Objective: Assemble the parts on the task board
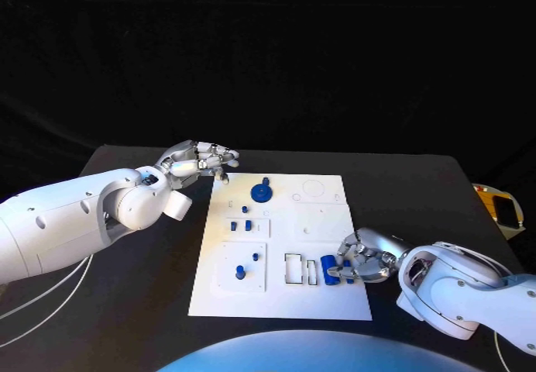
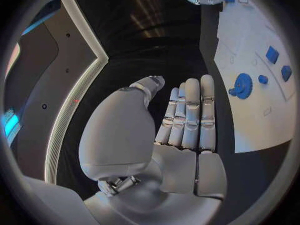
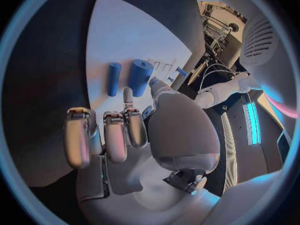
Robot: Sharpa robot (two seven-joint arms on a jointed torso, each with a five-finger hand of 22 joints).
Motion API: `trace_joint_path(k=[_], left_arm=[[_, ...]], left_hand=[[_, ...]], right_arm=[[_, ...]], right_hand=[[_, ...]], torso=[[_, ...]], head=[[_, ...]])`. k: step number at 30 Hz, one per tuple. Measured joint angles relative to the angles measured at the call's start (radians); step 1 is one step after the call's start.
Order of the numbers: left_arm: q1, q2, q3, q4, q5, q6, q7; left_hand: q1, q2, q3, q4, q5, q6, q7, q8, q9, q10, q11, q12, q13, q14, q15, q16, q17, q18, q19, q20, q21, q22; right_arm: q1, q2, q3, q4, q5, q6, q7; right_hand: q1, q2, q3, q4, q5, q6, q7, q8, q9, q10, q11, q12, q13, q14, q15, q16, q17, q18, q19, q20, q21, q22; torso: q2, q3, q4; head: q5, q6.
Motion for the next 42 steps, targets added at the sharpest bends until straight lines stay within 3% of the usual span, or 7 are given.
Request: trace_joint_path(k=[10,18,25,29,32,36,42], left_arm=[[0.000,-0.002,0.000,0.001,-0.002,0.001,-0.005],[0.000,-0.002,0.000,0.002,-0.005,0.002,-0.012],[0.000,-0.003,0.000,0.002,-0.007,0.003,-0.016],[0.000,-0.003,0.000,0.003,-0.008,0.004,-0.018],[0.000,-0.003,0.000,0.003,-0.009,0.006,-0.019],[0.000,-0.002,0.000,0.003,-0.009,0.007,-0.020],[0.000,0.000,-0.001,0.001,-0.010,0.010,-0.021]], left_hand=[[0.000,0.000,0.000,0.000,0.000,0.000,0.000,0.000,0.000,0.000,0.000,0.004,0.000,0.000,0.000,0.000,0.000,0.000,0.000,0.000,0.000,0.000],[0.000,0.000,0.000,0.000,0.000,0.000,0.000,0.000,0.000,0.000,0.000,0.004,0.000,0.000,0.000,0.000,0.000,0.000,0.000,0.000,0.000,-0.001],[0.000,0.000,0.000,0.000,0.000,0.000,0.000,0.000,0.000,0.000,0.000,0.004,0.000,0.000,0.000,0.000,0.001,0.000,0.004,0.004,0.000,-0.002],[0.000,0.000,0.000,0.000,0.000,0.000,0.000,0.000,0.000,0.000,0.000,0.004,0.001,0.000,0.000,0.000,0.001,0.000,0.004,0.004,0.000,-0.002],[0.000,0.000,0.000,0.000,0.000,0.000,0.000,0.000,0.000,0.000,0.000,0.004,0.001,0.000,0.000,0.000,0.001,0.000,0.004,0.004,0.000,-0.002],[0.004,0.004,0.000,0.000,0.000,0.000,0.000,0.000,0.000,0.000,0.000,0.004,0.001,0.000,0.000,0.000,0.001,0.000,0.004,0.004,0.000,-0.002],[0.004,0.004,0.000,0.000,0.000,0.000,0.000,0.000,0.000,0.000,0.000,0.004,0.001,0.000,0.000,0.000,0.002,0.000,0.004,0.004,-0.005,-0.003]], right_arm=[[-0.026,0.047,0.001,-0.028,-0.037,-0.004,-0.026],[-0.034,0.075,0.005,-0.036,-0.067,-0.018,-0.049],[-0.036,0.079,0.006,-0.034,-0.076,-0.031,-0.053],[-0.038,0.075,0.005,-0.031,-0.074,-0.051,-0.052],[-0.039,0.067,0.004,-0.022,-0.064,-0.071,-0.049],[-0.033,0.052,0.004,-0.003,-0.032,-0.095,-0.041],[-0.003,0.045,0.005,0.014,0.051,-0.119,-0.031]], right_hand=[[-0.015,0.015,-0.031,0.000,-0.021,0.003,-0.003,0.007,0.008,0.000,0.000,0.000,0.000,0.000,0.000,0.000,0.000,0.000,0.000,0.000,0.000,0.000],[-0.006,0.025,-0.054,-0.007,-0.031,0.008,-0.001,0.023,0.013,-0.003,-0.003,0.000,0.000,0.000,0.000,0.000,0.000,0.000,0.000,-0.007,0.000,0.000],[0.049,0.038,-0.059,-0.004,-0.004,0.009,-0.005,0.022,0.014,0.002,-0.008,0.000,0.000,0.000,-0.007,0.004,0.000,0.000,0.000,-0.007,0.008,0.000],[0.079,0.059,-0.059,-0.005,-0.001,0.012,-0.009,0.020,0.008,0.006,-0.012,0.004,0.000,0.000,-0.007,0.004,0.000,0.000,0.000,-0.007,0.015,0.001],[0.101,0.066,-0.054,-0.002,0.031,0.015,-0.006,0.020,0.008,0.010,-0.016,0.004,0.000,0.000,-0.014,0.004,0.000,0.000,0.000,-0.014,0.015,0.001],[0.126,0.072,-0.028,-0.010,0.042,0.016,-0.005,0.020,0.008,0.013,-0.019,0.004,0.000,0.000,-0.014,0.004,0.000,0.000,0.000,-0.014,0.018,0.000],[0.126,0.072,-0.023,-0.007,0.042,0.015,-0.005,0.020,0.008,0.013,-0.019,0.004,-0.001,0.000,-0.014,0.004,0.000,0.000,0.000,-0.014,0.019,0.000]], torso=[[0.000,-0.0006,0.0009],[0.000,-0.0008,0.0009],[0.000,-0.0013,0.0007],[-0.001,-0.0013,0.0003],[-0.001,-0.0013,0.0003],[-0.001,-0.0012,0.0005],[-0.001,-0.0012,0.0007]], head=[[0.000,-0.003],[0.000,-0.005],[-0.003,-0.005],[-0.003,-0.004],[-0.004,-0.002],[-0.007,-0.001],[-0.008,0.000]])
